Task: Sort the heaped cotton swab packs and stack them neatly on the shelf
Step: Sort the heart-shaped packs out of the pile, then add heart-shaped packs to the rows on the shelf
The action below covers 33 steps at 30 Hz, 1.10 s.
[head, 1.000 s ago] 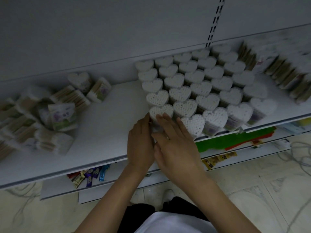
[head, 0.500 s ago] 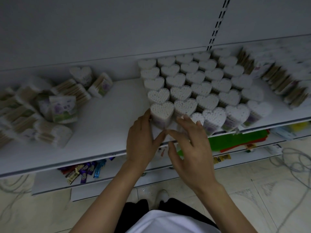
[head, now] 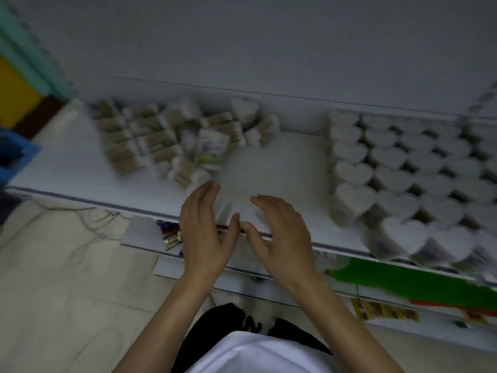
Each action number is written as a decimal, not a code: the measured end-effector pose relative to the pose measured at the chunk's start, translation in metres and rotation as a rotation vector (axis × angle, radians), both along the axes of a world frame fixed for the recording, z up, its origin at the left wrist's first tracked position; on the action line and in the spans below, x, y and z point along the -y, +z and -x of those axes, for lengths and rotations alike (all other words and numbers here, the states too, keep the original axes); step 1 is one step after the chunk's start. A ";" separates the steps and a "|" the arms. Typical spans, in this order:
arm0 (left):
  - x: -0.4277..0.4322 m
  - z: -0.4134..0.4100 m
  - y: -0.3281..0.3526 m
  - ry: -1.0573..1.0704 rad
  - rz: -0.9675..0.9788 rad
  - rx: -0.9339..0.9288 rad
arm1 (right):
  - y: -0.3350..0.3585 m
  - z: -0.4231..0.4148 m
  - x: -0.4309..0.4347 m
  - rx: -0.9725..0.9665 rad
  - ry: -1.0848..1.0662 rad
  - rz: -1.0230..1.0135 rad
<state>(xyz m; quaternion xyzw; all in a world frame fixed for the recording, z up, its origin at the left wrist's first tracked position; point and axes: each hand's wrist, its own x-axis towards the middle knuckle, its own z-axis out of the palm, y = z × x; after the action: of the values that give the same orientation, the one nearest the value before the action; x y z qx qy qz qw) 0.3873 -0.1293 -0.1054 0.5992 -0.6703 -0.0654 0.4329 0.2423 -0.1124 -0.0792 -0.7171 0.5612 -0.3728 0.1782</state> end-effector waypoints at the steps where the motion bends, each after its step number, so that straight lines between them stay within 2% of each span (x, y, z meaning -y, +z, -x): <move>1: -0.003 -0.014 0.000 0.043 -0.009 -0.008 | -0.002 -0.014 0.010 0.010 0.030 -0.051; 6: -0.020 -0.063 0.003 0.170 -0.029 -0.074 | -0.002 -0.077 0.064 -0.026 0.022 -0.119; 11: -0.011 -0.083 0.006 0.107 -0.054 0.015 | -0.008 -0.103 0.094 0.008 -0.096 -0.313; 13: -0.001 -0.083 0.006 0.026 -0.075 0.071 | -0.003 -0.100 0.093 0.118 -0.082 -0.396; 17: 0.021 -0.068 0.006 -0.194 -0.100 0.274 | 0.019 -0.076 0.071 0.464 -0.098 -0.508; 19: 0.027 -0.050 0.010 -0.271 -0.052 0.222 | 0.030 -0.056 0.057 0.526 -0.143 -0.486; 20: 0.029 -0.039 0.014 -0.292 -0.045 0.130 | 0.035 -0.046 0.051 0.532 -0.172 -0.463; 22: 0.031 -0.017 0.024 -0.321 -0.129 -0.076 | 0.042 -0.027 0.039 0.496 -0.218 -0.408; 25: 0.031 0.013 0.026 -0.422 -0.362 -0.269 | 0.043 -0.005 0.021 0.245 -0.283 -0.315; 28: 0.028 0.033 0.011 -0.462 -0.439 -0.313 | 0.031 0.014 0.007 0.028 -0.300 -0.349; 33: 0.025 0.051 0.003 -0.425 -0.408 -0.296 | 0.016 0.032 -0.011 -0.054 -0.282 -0.353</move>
<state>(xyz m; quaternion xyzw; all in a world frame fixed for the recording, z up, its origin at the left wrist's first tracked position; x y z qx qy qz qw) 0.3364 -0.1545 -0.1021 0.5041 -0.6832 -0.3736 0.3736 0.2105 -0.1011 -0.0630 -0.5987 0.7172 -0.2709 0.2320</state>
